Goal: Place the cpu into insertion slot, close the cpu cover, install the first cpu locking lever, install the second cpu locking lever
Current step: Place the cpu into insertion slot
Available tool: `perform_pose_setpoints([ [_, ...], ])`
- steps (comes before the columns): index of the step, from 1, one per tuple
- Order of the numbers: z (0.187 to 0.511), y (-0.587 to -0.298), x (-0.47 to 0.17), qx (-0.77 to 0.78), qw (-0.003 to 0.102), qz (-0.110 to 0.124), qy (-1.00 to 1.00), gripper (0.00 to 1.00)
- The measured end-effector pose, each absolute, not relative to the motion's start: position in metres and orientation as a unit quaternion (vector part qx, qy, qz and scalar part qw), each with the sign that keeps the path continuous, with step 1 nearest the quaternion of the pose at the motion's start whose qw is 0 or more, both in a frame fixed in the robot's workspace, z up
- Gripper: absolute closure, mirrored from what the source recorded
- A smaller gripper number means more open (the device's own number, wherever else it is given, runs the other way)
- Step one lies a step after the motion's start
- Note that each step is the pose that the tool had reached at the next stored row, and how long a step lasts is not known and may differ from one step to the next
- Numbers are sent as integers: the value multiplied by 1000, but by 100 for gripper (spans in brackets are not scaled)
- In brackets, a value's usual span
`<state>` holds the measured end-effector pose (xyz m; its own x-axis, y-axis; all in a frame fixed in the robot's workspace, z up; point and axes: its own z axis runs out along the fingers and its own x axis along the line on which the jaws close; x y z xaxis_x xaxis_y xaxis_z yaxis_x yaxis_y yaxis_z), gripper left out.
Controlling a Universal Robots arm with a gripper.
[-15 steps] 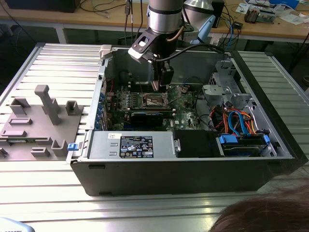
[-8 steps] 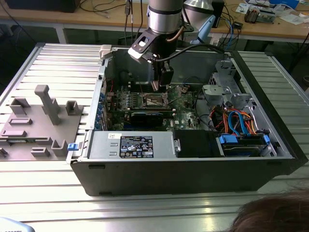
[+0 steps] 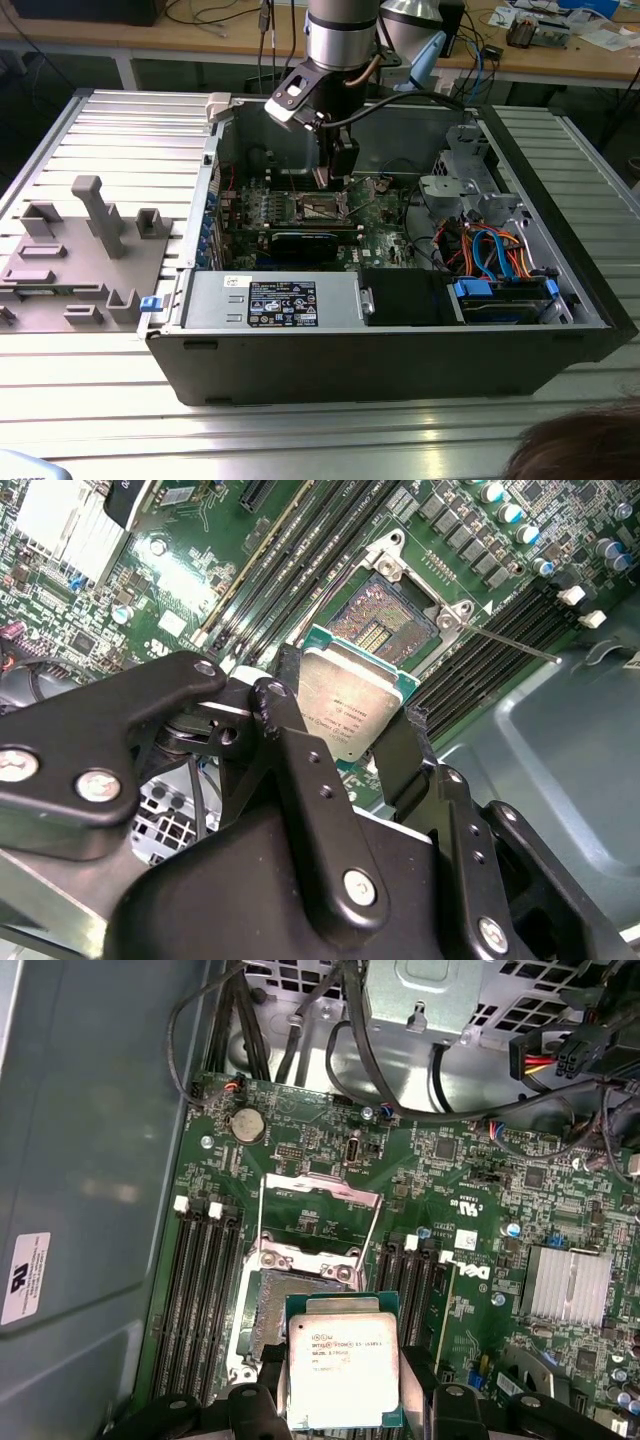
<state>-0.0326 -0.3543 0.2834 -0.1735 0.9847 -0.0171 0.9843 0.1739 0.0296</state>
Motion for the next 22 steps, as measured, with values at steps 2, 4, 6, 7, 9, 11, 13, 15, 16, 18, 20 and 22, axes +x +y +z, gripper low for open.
perform_pose_setpoints([
  [2,283,-354,-33,643,16,6,765,46],
  [4,283,-354,-33,644,16,6,765,46],
  [6,283,-354,-33,645,16,6,764,46],
  [7,283,-354,-33,645,16,6,764,46],
  [9,283,-354,-33,646,16,6,763,46],
  [11,283,-354,-33,647,16,6,762,46],
  [13,283,-354,-33,648,16,5,762,46],
  [15,283,-354,-33,649,16,5,761,46],
  [16,283,-354,-33,649,16,5,760,46],
  [18,283,-354,-33,650,16,5,760,46],
  [20,283,-354,-33,651,16,5,759,46],
  [22,283,-354,-33,651,16,5,759,46],
])
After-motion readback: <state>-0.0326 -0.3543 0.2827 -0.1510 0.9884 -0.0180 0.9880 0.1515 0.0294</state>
